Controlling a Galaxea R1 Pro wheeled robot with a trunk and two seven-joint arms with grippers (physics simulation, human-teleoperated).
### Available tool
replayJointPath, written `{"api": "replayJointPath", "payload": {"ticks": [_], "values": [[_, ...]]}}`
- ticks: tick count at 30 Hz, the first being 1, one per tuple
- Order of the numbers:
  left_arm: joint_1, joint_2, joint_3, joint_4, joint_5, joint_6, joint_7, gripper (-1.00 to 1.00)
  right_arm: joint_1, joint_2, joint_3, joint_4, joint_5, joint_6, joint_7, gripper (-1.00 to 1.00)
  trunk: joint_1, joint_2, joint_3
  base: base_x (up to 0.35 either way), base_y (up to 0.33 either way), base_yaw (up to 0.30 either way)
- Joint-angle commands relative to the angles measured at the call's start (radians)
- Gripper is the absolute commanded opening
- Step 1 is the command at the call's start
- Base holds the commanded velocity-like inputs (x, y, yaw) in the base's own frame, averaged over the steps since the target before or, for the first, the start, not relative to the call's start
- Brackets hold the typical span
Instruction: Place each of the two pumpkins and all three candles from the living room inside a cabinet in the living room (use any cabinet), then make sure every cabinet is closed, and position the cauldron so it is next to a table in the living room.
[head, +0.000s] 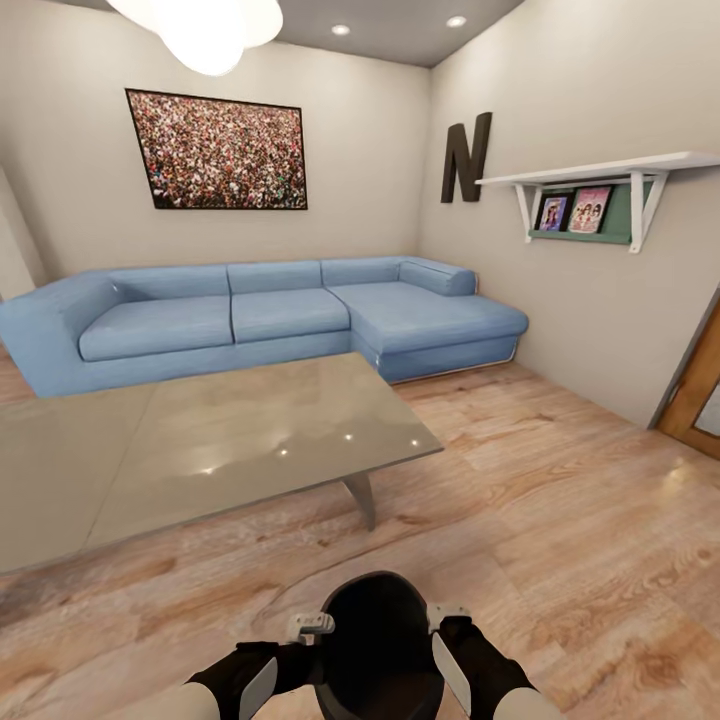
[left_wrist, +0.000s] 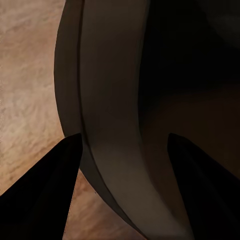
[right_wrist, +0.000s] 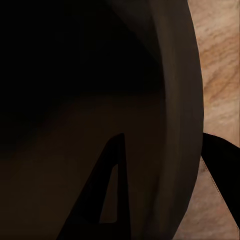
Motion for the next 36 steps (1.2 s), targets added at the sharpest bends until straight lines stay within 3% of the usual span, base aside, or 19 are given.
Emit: {"api": "replayJointPath", "payload": {"ticks": [1,15,28,36], "values": [[-0.001,0.001,0.009,0.001,-0.013,0.004,0.001,-1.00,-0.001,0.000,0.007,-0.011,0.024,0.004,-0.009,-1.00,0.000,0.000,-0.001,0.259,0.000,0.000],[-0.001,0.001,0.009,0.001,-0.013,0.004,0.001,-1.00,-0.001,0.000,0.008,-0.011,0.024,0.004,-0.009,-1.00,0.000,0.000,-0.001,0.242,0.000,0.007],[-0.001,0.000,0.009,0.001,-0.013,0.003,0.001,-1.00,-0.001,0.000,0.008,-0.011,0.024,0.004,-0.009,-1.00,0.000,0.000,-0.001,0.032,0.000,0.213],[-0.001,0.001,0.009,0.001,-0.013,0.004,0.001,-1.00,-0.001,0.000,0.008,-0.012,0.024,0.004,-0.007,-1.00,0.000,0.000,-0.001,0.244,0.000,0.056]]}}
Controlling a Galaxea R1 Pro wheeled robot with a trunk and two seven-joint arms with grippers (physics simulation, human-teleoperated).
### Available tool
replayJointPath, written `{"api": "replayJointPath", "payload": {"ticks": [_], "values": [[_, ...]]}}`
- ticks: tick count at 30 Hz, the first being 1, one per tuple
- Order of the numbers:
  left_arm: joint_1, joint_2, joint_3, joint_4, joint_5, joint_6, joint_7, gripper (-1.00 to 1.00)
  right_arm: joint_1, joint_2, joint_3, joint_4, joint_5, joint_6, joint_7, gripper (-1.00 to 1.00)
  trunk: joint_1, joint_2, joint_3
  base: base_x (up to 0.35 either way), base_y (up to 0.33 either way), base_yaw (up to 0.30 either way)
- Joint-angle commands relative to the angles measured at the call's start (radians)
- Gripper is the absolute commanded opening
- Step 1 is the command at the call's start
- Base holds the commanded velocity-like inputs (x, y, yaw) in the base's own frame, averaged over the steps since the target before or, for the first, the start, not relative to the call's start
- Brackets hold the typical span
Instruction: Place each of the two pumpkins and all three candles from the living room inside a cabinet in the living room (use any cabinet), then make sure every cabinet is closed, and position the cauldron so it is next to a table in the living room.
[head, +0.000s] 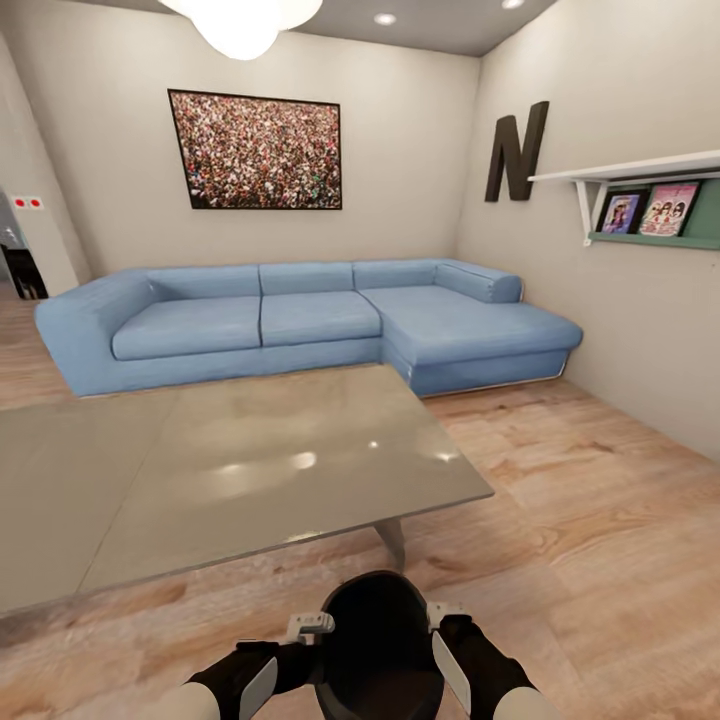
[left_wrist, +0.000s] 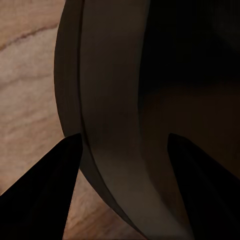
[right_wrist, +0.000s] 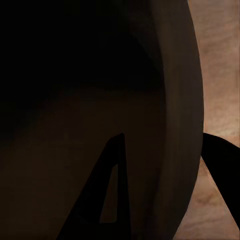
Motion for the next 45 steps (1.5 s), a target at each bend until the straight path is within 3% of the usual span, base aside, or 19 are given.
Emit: {"api": "replayJointPath", "payload": {"ticks": [1,15,30,45], "values": [[0.000,0.001,0.009,0.002,-0.018,0.003,0.001,-1.00,-0.001,0.000,0.008,-0.004,0.019,-0.005,-0.008,-1.00,0.000,0.000,-0.001,0.264,0.000,0.007],[0.000,0.001,0.009,0.002,-0.018,0.003,0.001,-1.00,-0.001,0.000,0.009,-0.004,0.019,-0.005,-0.008,-1.00,0.000,0.000,0.002,0.035,0.000,0.077],[0.000,0.000,0.009,0.002,-0.018,0.003,0.001,-1.00,-0.001,0.000,0.009,-0.004,0.019,-0.005,-0.008,-1.00,0.007,-0.004,-0.056,0.000,0.000,0.003],[0.000,0.001,0.009,0.002,-0.018,0.003,0.001,-1.00,-0.001,0.000,0.009,-0.004,0.019,-0.005,-0.008,-1.00,0.007,-0.004,-0.056,0.000,0.000,0.124]]}}
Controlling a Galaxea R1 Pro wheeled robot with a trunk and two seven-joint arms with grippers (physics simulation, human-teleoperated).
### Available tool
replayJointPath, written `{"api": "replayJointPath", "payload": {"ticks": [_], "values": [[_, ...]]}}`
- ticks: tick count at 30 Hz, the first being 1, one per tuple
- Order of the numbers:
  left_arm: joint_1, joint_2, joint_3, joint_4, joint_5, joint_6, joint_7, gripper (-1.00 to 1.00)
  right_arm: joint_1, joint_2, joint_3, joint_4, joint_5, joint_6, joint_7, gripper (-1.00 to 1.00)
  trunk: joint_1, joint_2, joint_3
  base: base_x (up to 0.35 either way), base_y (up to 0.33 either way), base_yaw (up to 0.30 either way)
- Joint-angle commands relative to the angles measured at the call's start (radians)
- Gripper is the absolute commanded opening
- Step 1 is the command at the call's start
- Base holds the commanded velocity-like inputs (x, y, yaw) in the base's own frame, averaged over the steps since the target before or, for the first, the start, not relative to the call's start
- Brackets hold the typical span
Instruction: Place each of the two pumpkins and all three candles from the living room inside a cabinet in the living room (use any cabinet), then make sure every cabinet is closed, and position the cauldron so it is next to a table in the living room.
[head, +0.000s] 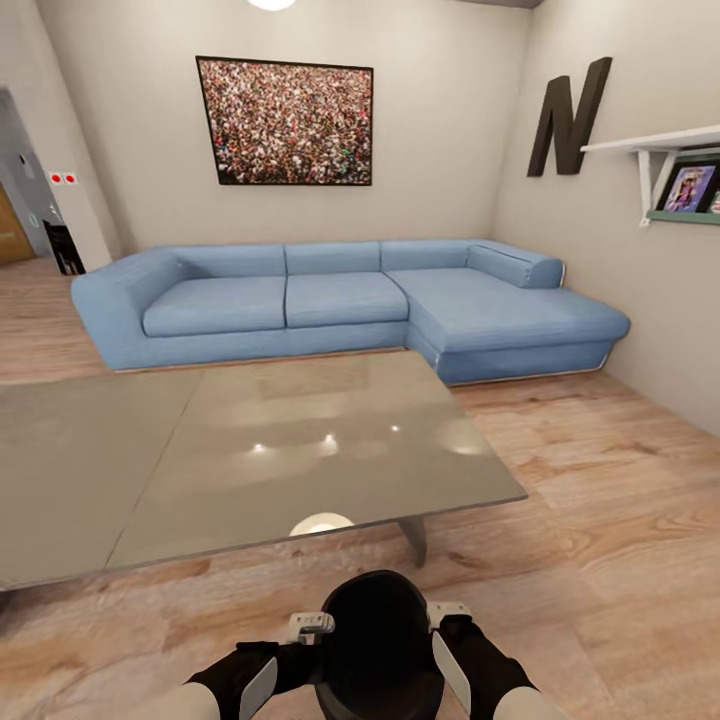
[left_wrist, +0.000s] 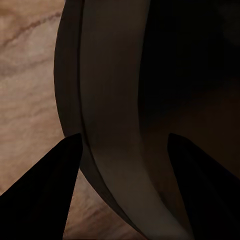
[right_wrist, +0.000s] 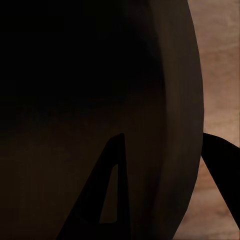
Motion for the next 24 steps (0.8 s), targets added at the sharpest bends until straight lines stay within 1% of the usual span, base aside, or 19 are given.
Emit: {"api": "replayJointPath", "payload": {"ticks": [1,13,24], "values": [[-0.001,0.001,0.007,0.003,-0.016,0.004,0.001,-1.00,-0.001,0.000,0.009,-0.004,0.018,-0.003,-0.008,-1.00,0.000,0.000,-0.001,0.000,0.000,0.098],[-0.001,0.001,0.007,0.003,-0.016,0.004,0.001,-1.00,-0.001,0.000,0.009,-0.005,0.018,-0.003,-0.008,-1.00,0.000,0.000,-0.001,0.146,0.000,0.016],[-0.001,0.002,0.007,0.003,-0.016,0.004,0.001,-1.00,-0.001,0.000,0.009,-0.005,0.018,-0.003,-0.008,-1.00,0.000,0.000,-0.001,0.027,0.000,0.000]]}}
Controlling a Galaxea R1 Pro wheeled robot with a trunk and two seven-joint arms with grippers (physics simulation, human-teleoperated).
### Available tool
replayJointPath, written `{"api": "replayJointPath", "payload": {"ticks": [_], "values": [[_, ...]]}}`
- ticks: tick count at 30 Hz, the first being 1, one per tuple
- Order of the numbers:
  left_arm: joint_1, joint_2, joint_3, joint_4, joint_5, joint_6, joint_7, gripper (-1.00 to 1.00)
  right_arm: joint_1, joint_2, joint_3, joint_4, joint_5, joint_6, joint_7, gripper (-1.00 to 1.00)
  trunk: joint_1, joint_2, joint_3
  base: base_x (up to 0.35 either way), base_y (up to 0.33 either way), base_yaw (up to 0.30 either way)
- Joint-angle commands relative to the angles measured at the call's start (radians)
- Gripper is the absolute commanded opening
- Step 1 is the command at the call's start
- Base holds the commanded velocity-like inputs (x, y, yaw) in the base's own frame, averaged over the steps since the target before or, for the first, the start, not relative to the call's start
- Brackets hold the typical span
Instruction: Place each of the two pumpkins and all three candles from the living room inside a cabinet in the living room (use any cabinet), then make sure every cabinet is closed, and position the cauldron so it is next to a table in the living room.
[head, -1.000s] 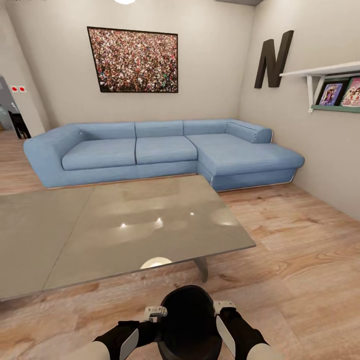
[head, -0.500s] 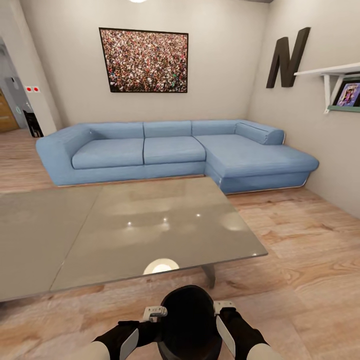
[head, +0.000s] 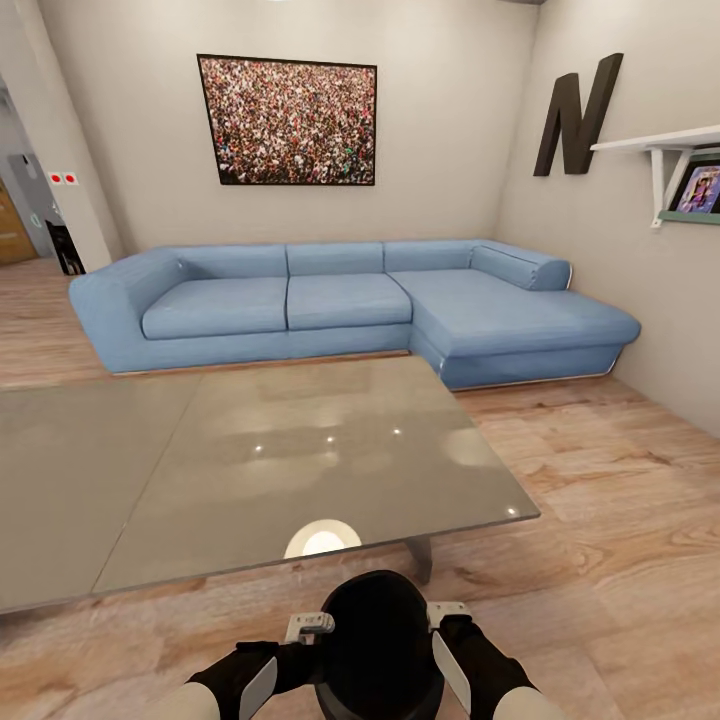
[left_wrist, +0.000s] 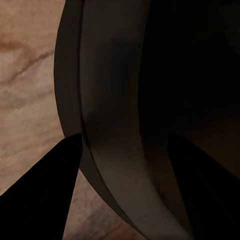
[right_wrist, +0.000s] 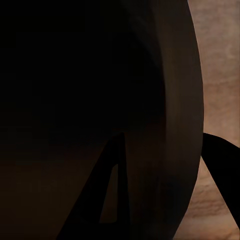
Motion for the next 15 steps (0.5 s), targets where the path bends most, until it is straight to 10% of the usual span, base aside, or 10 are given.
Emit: {"api": "replayJointPath", "payload": {"ticks": [1,15], "values": [[0.000,0.001,0.009,0.003,-0.018,0.004,0.002,-1.00,-0.001,0.000,0.009,-0.004,0.018,-0.004,-0.008,-1.00,0.000,0.000,-0.001,0.002,0.000,0.000],[0.000,0.000,0.009,0.003,-0.018,0.004,0.002,-1.00,-0.001,0.000,0.009,-0.004,0.018,-0.004,-0.008,-1.00,0.004,-0.003,-0.039,0.000,0.000,0.000]]}}
